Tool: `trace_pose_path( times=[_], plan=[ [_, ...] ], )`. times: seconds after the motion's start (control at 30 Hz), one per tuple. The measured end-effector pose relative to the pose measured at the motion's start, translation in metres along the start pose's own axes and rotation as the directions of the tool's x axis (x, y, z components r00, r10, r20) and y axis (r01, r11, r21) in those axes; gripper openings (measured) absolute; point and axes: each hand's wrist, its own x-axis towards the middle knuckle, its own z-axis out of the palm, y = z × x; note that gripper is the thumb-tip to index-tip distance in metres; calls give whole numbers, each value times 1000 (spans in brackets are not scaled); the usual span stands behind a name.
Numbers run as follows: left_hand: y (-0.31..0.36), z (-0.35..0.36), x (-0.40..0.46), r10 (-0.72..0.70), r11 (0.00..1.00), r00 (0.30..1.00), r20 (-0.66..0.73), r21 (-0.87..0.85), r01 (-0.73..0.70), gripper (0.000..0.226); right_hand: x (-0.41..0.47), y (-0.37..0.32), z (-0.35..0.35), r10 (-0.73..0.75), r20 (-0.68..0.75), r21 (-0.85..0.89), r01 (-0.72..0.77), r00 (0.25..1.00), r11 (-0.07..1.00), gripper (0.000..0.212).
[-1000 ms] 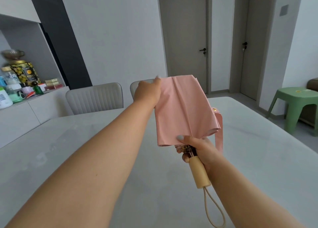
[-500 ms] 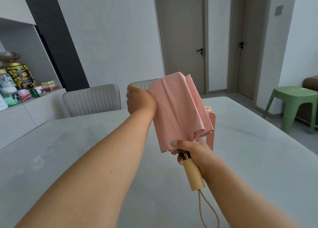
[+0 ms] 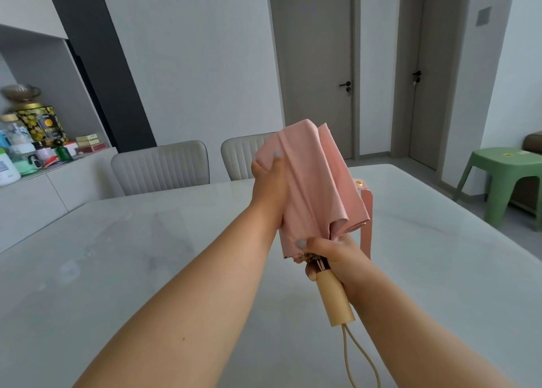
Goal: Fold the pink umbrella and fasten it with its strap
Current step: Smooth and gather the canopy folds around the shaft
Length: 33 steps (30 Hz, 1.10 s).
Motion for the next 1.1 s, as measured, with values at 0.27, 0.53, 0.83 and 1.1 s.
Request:
trace_pose_path(
  times=[0.27,0.53,0.83,1.1],
  plan=[
    [-4,-7,-2,-184,897,952,243,-355,264,63,1,3,1,2,93,173,-18,996,985,37],
    [-5,-4,-2,-196,868,946,259,-403,291,65,1,3,3,26,219,331,-99,975,938,42],
    [-10,-14,6,-206,890,962,176,-374,259,58,-1,2,4,52,75,202,-67,996,977,35],
    [73,-23,23,453,805,884,-113,478,-352,44,-1,-3,-4,89,34,23,-89,995,996,39]
  ],
)
